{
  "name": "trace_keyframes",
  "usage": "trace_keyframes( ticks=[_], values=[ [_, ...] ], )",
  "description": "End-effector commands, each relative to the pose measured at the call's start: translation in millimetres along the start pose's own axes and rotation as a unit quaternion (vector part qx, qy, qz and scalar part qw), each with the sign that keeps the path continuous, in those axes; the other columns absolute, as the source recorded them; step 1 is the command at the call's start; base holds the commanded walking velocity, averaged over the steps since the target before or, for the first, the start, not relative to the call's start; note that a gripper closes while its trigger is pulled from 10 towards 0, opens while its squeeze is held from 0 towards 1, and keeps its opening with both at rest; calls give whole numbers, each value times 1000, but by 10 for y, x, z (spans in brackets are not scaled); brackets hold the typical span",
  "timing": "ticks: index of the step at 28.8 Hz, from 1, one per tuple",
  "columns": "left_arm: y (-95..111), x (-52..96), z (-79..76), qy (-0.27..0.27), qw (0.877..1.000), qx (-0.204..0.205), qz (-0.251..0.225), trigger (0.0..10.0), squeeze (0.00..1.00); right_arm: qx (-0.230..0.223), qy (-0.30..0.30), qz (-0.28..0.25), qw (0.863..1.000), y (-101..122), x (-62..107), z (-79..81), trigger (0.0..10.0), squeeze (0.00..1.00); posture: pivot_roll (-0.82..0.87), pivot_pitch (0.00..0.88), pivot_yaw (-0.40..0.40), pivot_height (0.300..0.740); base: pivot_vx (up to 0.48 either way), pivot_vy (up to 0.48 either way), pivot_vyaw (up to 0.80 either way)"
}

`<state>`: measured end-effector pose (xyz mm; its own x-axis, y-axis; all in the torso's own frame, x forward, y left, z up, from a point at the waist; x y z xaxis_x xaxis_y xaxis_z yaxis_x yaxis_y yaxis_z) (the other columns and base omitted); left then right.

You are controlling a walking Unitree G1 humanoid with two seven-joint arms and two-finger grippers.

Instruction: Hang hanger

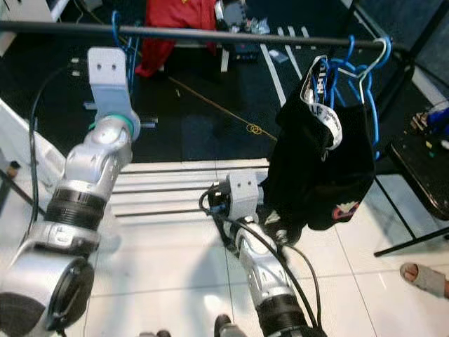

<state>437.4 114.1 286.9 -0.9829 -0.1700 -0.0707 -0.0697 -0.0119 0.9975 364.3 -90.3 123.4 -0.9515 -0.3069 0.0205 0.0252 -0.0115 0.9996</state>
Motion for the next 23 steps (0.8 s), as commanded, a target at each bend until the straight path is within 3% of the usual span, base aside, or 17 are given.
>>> trace_keyframes(
  ticks=[1,9,10,11,18,19,23],
  values=[
    [-123,-25,6,5,1000,-3,14,10000,0,-6,2,-4,1000,21,11,21,0,0,-70,168,56,740,0,0,0],
    [-186,-109,90,30,999,-21,18,10000,0,-8,-2,-3,1000,28,54,-4,0,0,-87,164,63,740,0,0,0],
    [-219,-106,102,32,999,-26,20,10000,388,-8,-3,-1,1000,20,61,-13,0,0,-84,163,64,740,0,0,0],
    [-248,-101,109,30,999,-23,21,10000,1000,-9,-4,0,1000,12,65,-17,0,0,-84,163,64,740,0,0,0],
    [-202,-118,94,30,999,-5,12,10000,1000,-8,2,4,1000,11,50,9,0,0,-66,160,52,740,0,0,0],
    [-166,-124,68,24,1000,-1,7,10000,0,-9,4,5,1000,16,41,19,0,0,-63,159,51,740,0,0,0],
    [-82,-135,25,18,1000,3,-4,10000,0,-9,7,5,1000,30,27,35,0,0,-63,157,51,740,0,0,0]
  ],
)
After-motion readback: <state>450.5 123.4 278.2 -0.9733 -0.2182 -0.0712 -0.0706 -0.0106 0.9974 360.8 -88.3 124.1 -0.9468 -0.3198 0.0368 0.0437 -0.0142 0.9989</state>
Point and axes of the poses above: a point about 5 cm out from each wrist's last joint towards the gripper, its own x axis pointing back from the gripper into the wrist, its own y axis along the axis of the wrist's last joint, z = x × y, the point moved 3 cm from there along -x, pointing out of the wrist towards the gripper, and after that the axes turned 1 degree about x, right-handed, at the moved point
